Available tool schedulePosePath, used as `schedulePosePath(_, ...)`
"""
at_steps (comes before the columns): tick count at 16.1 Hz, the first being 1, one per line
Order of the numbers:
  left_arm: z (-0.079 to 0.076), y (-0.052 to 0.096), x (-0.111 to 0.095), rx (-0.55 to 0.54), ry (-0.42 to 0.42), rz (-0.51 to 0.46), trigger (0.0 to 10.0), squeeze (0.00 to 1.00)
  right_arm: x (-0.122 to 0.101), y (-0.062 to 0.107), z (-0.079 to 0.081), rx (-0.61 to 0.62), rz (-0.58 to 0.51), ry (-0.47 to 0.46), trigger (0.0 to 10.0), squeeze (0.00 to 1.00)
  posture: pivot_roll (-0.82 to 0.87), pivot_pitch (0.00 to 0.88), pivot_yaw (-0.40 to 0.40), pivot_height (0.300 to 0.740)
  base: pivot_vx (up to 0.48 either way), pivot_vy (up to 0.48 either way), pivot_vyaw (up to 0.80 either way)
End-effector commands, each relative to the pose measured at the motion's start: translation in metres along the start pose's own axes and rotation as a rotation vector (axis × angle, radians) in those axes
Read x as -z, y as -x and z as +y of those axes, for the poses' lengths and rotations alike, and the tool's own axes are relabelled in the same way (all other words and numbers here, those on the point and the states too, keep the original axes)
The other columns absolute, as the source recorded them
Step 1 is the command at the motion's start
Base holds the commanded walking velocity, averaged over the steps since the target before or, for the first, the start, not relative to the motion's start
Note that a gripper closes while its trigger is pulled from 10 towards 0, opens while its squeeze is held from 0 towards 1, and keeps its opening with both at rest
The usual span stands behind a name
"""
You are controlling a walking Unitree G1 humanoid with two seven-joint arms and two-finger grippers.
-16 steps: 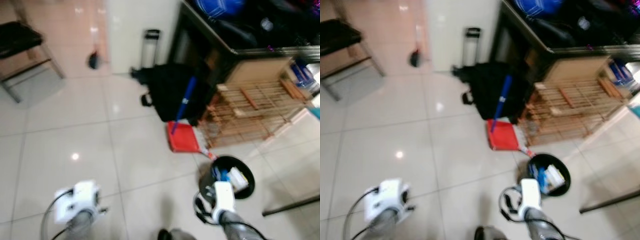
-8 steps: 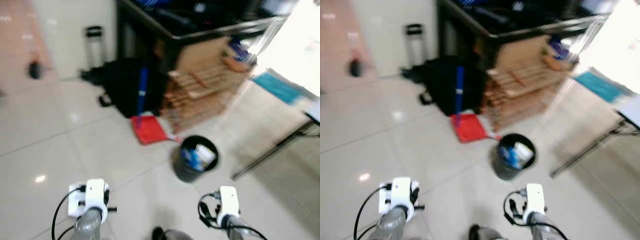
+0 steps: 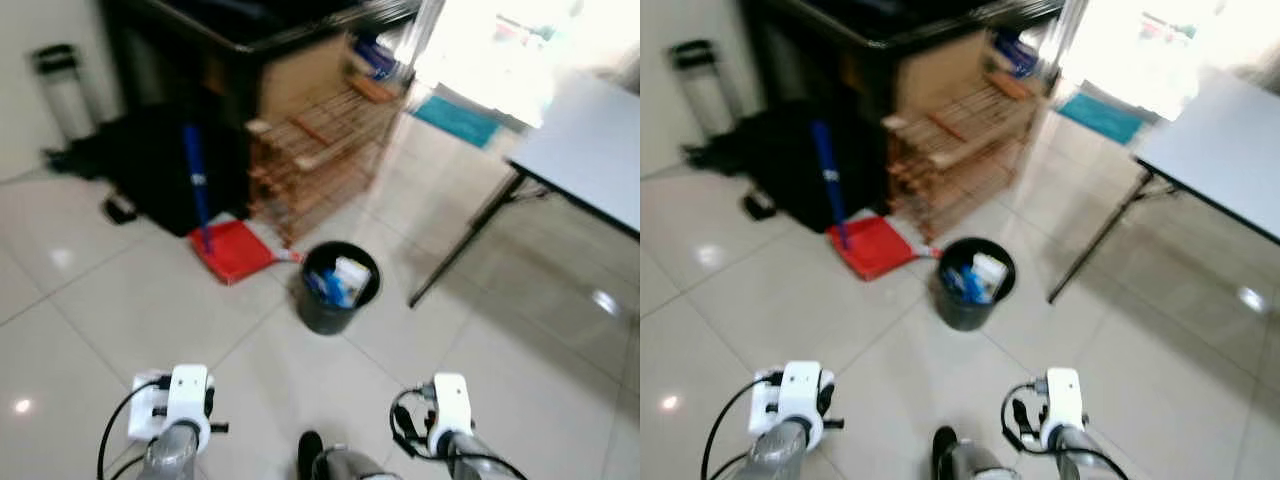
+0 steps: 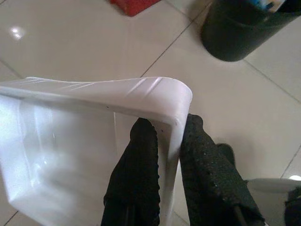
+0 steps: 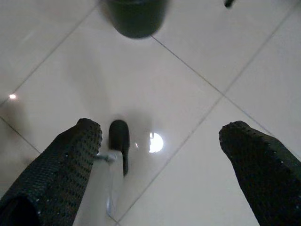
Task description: Picking trash to rubbish bin
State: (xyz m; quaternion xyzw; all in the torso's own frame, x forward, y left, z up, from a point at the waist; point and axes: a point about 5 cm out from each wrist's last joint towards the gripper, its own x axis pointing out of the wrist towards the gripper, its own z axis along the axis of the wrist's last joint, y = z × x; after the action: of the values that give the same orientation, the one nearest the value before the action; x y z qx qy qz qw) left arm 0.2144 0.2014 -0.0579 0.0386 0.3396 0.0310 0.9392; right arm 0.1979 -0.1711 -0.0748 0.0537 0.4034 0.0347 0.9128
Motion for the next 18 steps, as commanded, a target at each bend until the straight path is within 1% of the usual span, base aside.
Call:
schedulePosePath(1, -0.002, 0.003, 0.013, -0.007, -0.033, 0.061, 10.0, 0.0, -0.004, -0.001, 0.0, 0.0, -0.012, 0.022, 10.0, 0.0, -0.02, 0.131, -0.128, 0.74, 0.0, 0.0, 0.0)
schedulePosePath(2, 0.0, 0.004, 0.015, -0.022, -0.039, 0.078, 10.0, 0.0, -0.004, -0.001, 0.003, -0.01, -0.017, 0.02, 10.0, 0.0, -0.01, 0.117, -0.125, 0.74, 0.442, 0.0, 0.0)
schedulePosePath(4, 0.0, 0.004, 0.016, -0.018, -0.043, 0.084, 10.0, 0.0, -0.005, -0.002, 0.005, -0.014, -0.018, 0.019, 10.0, 0.0, -0.01, 0.108, -0.122, 0.74, 0.448, 0.0, 0.0)
schedulePosePath(10, 0.0, 0.003, 0.014, -0.017, -0.048, 0.08, 10.0, 0.0, -0.005, -0.002, 0.005, -0.012, -0.017, 0.018, 10.0, 0.0, -0.01, 0.081, -0.115, 0.74, 0.447, 0.0, 0.0)
schedulePosePath(12, 0.0, 0.002, 0.012, -0.014, -0.052, 0.079, 10.0, 0.0, -0.005, -0.002, 0.003, -0.006, -0.007, 0.017, 10.0, 0.0, -0.01, 0.085, -0.115, 0.74, 0.315, 0.0, 0.0)
schedulePosePath(13, 0.0, 0.001, 0.01, -0.016, -0.05, 0.075, 10.0, 0.0, -0.007, -0.003, 0.003, -0.005, -0.011, 0.007, 10.0, 0.0, -0.01, 0.098, -0.115, 0.74, 0.315, 0.0, -0.8)
schedulePosePath(15, 0.0, 0.0, 0.007, -0.018, -0.045, 0.067, 10.0, 0.0, -0.009, -0.003, 0.004, -0.008, -0.012, 0.017, 10.0, 0.0, -0.01, 0.111, -0.116, 0.74, 0.444, 0.0, -0.61)
schedulePosePath(16, 0.001, 0.0, 0.006, -0.019, -0.044, 0.064, 10.0, 0.0, -0.011, -0.004, 0.003, 0.001, -0.026, -0.009, 10.0, 0.0, 0.0, 0.118, -0.117, 0.74, 0.315, 0.0, 0.0)
schedulePosePath(18, 0.002, -0.001, 0.004, -0.023, -0.038, 0.059, 10.0, 0.0, -0.014, -0.004, 0.003, 0.008, -0.039, -0.01, 10.0, 0.0, 0.0, 0.127, -0.117, 0.74, 0.315, 0.0, 0.0)
